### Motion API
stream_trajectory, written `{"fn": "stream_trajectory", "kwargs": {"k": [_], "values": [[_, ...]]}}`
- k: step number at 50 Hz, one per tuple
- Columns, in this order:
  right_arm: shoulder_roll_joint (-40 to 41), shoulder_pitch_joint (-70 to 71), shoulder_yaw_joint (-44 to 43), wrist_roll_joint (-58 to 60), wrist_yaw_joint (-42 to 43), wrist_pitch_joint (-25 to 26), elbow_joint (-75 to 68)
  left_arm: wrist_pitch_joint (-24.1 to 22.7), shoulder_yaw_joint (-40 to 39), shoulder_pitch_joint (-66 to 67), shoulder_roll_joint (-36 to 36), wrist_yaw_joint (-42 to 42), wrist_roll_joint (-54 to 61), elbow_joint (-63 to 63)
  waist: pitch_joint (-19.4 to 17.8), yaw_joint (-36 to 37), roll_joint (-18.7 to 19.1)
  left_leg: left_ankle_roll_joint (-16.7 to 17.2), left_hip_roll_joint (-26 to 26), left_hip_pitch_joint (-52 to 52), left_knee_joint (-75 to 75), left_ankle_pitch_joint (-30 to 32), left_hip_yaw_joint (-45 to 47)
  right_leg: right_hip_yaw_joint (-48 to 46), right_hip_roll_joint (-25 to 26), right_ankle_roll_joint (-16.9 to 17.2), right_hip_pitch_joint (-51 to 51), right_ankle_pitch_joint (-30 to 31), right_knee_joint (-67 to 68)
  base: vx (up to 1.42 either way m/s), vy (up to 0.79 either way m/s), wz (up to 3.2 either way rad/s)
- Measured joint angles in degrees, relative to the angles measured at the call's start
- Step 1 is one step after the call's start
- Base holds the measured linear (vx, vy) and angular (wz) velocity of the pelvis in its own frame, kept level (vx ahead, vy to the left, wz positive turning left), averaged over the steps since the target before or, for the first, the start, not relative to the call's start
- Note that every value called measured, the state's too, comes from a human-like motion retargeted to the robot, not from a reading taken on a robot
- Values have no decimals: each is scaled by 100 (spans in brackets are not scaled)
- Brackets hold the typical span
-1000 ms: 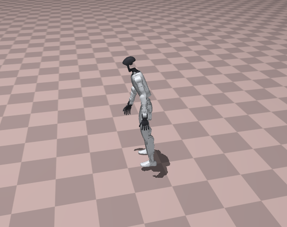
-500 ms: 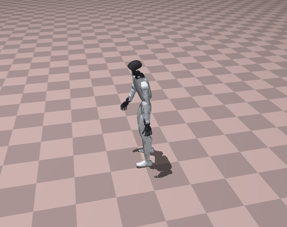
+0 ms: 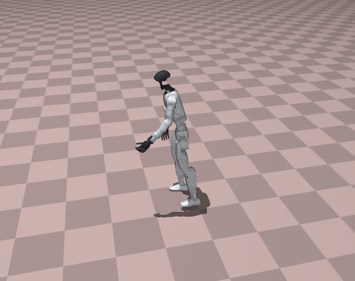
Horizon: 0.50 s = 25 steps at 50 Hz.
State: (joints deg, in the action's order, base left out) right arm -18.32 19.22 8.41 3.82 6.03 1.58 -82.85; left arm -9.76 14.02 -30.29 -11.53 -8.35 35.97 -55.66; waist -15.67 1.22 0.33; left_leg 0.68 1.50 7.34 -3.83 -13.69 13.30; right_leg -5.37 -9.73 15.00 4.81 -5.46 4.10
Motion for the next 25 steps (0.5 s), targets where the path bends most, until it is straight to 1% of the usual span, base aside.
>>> {"fn": "stream_trajectory", "kwargs": {"k": [3, 6, 7, 8, 9, 10, 11, 12, 13, 15, 17, 18, 19, 20, 21, 23, 25], "values": [[29, 218, -169, 74, 205, 33, 36, 247, -122, 1067, -34, -20, -1008, -574, -47, 184, 11, -28, 47, -309, -87, 70, 71, 134, -27, -88, -140, -130, 101, 42, 3, -40], [145, 218, -156, -141, 356, -90, 412, 497, -484, 1954, -100, 137, -1841, -1602, -53, 484, -49, -20, -46, -719, -115, 255, 375, 256, -12, -224, -254, -272, 241, 44, 1, -37], [188, 196, -85, -262, 372, -167, 585, 560, -658, 2194, -151, 203, -2066, -1993, -30, 607, -92, -16, -88, -879, -117, 368, 519, 311, -12, -325, -274, -318, 262, 43, 4, -42], [228, 175, 41, -413, 384, -236, 778, 638, -854, 2402, -226, 237, -2251, -2384, -3, 723, -117, 10, -170, -1037, -117, 504, 649, 346, 22, -523, -296, -389, 292, 45, 5, -38], [260, 119, 173, -528, 417, -304, 982, 690, -1053, 2625, -324, 267, -2377, -2744, 7, 833, -155, 83, -243, -1114, -117, 627, 731, 367, 48, -548, -367, -424, 326, 49, 6, -33], [290, 46, 310, -626, 460, -372, 1190, 728, -1253, 2855, -434, 293, -2475, -3088, 7, 939, -198, 178, -310, -1150, -117, 743, 790, 380, 68, -487, -463, -441, 363, 49, 8, -47], [303, 27, 450, -727, 459, -425, 1381, 802, -1427, 3040, -554, 192, -2444, -3332, 57, 1086, -248, 170, -393, -1210, -117, 860, 819, 445, 116, -691, -479, -523, 384, 48, 9, -58], [315, 7, 573, -823, 462, -482, 1560, 853, -1604, 3223, -671, 78, -2383, -3545, 102, 1211, -305, 154, -460, -1240, -117, 954, 825, 498, 156, -820, -535, -556, 346, 46, 11, -58], [325, -12, 663, -909, 472, -546, 1718, 860, -1784, 3403, -785, -61, -2259, -3694, 133, 1294, -376, 123, -492, -1206, -117, 999, 786, 528, 178, -799, -673, -490, 189, 48, 11, -43], [354, -77, 769, -1035, 507, -555, 1975, 928, -2171, 3760, -993, -263, -1894, -3831, 189, 1450, -532, 83, -542, -1049, -104, 930, 753, 611, 220, -817, -831, -485, 163, 49, 13, -23], [433, -228, 731, -1142, 582, -501, 2154, 978, -2481, 4066, -1183, -129, -1557, -3764, 155, 1516, -676, 155, -583, -776, -15, 671, 686, 554, 247, -891, -791, -793, 917, 49, 13, -7], [481, -328, 661, -1238, 580, -507, 2232, 995, -2600, 4176, -1253, -50, -1454, -3713, 179, 1630, -778, 138, -610, -727, 110, 532, 746, 578, 243, -805, -870, -731, 884, 44, 12, -22], [533, -412, 611, -1368, 546, -526, 2295, 1020, -2657, 4202, -1307, -23, -1401, -3667, 193, 1669, -830, 49, -651, -680, 184, 450, 723, 569, 284, -841, -891, -589, 933, 41, 11, -11], [587, -487, 572, -1517, 498, -551, 2350, 1047, -2683, 4186, -1355, -22, -1373, -3622, 202, 1671, -856, -77, -699, -635, 234, 397, 659, 545, 347, -936, -882, -408, 1023, 38, 12, 15], [619, -592, 532, -1615, 480, -568, 2380, 1097, -2632, 4111, -1389, 69, -1453, -3572, 213, 1707, -885, -128, -741, -601, 291, 330, 624, 551, 403, -978, -707, -457, 1409, 36, 12, 22], [656, -780, 497, -1777, 475, -596, 2398, 1187, -2467, 3835, -1435, 186, -1635, -3493, 260, 1749, -957, -242, -784, -612, 385, 222, 542, 529, 475, -1030, -257, -641, 2059, 32, 10, 25], [661, -965, 451, -1742, 533, -614, 2319, 1208, -2214, 3391, -1429, 279, -1836, -3454, 280, 1768, -1060, -251, -726, -644, 480, 82, 468, 349, 388, -970, 240, -889, 2538, 30, 9, 45]]}}
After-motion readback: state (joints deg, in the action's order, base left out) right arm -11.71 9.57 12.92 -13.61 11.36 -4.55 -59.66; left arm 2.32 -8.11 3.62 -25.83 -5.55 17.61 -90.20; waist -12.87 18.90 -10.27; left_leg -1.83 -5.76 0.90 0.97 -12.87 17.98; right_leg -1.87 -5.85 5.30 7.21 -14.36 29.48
